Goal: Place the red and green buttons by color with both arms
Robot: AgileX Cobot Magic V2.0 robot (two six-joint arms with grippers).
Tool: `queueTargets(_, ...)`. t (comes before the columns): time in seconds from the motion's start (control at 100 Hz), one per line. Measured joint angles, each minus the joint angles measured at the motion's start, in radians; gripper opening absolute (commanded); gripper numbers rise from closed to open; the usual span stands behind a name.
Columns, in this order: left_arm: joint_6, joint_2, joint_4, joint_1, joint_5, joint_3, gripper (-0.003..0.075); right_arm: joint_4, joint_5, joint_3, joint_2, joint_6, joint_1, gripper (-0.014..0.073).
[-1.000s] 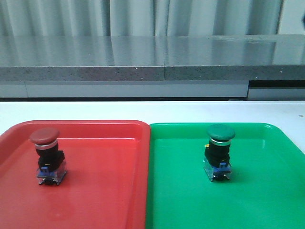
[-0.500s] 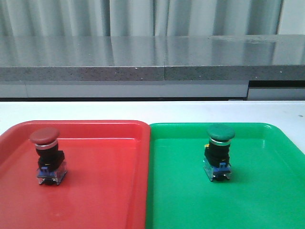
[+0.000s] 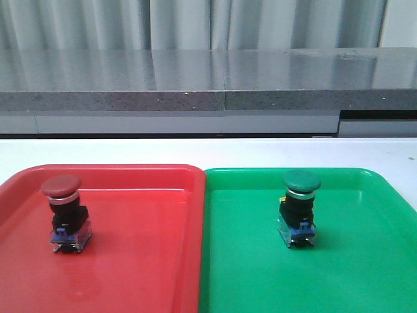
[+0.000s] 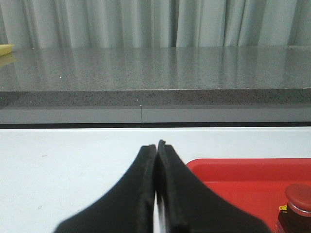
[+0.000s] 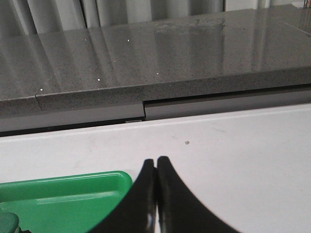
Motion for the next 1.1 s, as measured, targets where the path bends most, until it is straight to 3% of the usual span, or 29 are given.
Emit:
queueTargets(0.34,0.000,0.000,0.000,0.000,0.000,0.000,-0.0020,0.007,-0.042,0.207,-0.188,0.000,0.000,-0.0064)
queueTargets(1.1,0.000,0.000,0.000,0.000,0.000,0.000,-0.0020,0.007,-0.084,0.213,-0.206,-0.002,0.000,-0.0064)
